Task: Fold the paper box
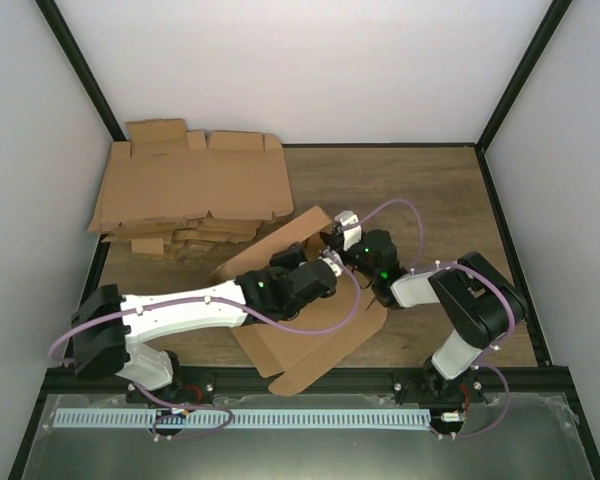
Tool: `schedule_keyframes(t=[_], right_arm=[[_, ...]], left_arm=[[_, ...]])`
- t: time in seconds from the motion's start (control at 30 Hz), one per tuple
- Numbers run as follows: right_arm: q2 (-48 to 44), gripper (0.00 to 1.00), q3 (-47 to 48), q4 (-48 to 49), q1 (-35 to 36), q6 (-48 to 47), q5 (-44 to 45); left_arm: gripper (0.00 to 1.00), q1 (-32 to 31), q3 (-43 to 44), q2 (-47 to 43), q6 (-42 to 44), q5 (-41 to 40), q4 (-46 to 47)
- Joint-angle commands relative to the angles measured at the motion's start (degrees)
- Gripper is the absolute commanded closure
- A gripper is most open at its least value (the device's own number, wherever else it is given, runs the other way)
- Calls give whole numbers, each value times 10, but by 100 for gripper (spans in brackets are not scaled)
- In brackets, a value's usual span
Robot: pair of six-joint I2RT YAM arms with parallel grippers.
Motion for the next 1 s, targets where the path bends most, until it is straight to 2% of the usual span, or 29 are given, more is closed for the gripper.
schedule_keyframes(t=[0.0,0.17,0.37,0.53,0.6,0.83,0.97], right_arm=[[-16,99,36,-22,3,-18,16],[-16,99,51,-45,3,-28,7],[-33,99,56,-72,8,-46,7],[-32,99,53,-86,14,-46,9],[-29,99,51,-88,18,-44,12],[-11,97,50,-86,32,-44,27],[2,96,53,-71,38,-44,32]], left_arm=[[45,14,78,-49,-69,100,-36],[30,48,150,-88,-120,187,-62],[19,197,233,-94,-188,359,-105],[20,348,273,-38,-240,538,-123],[23,388,276,-13,-244,611,-116],[24,409,300,70,-226,753,-107],[33,411,315,112,-219,780,-120]])
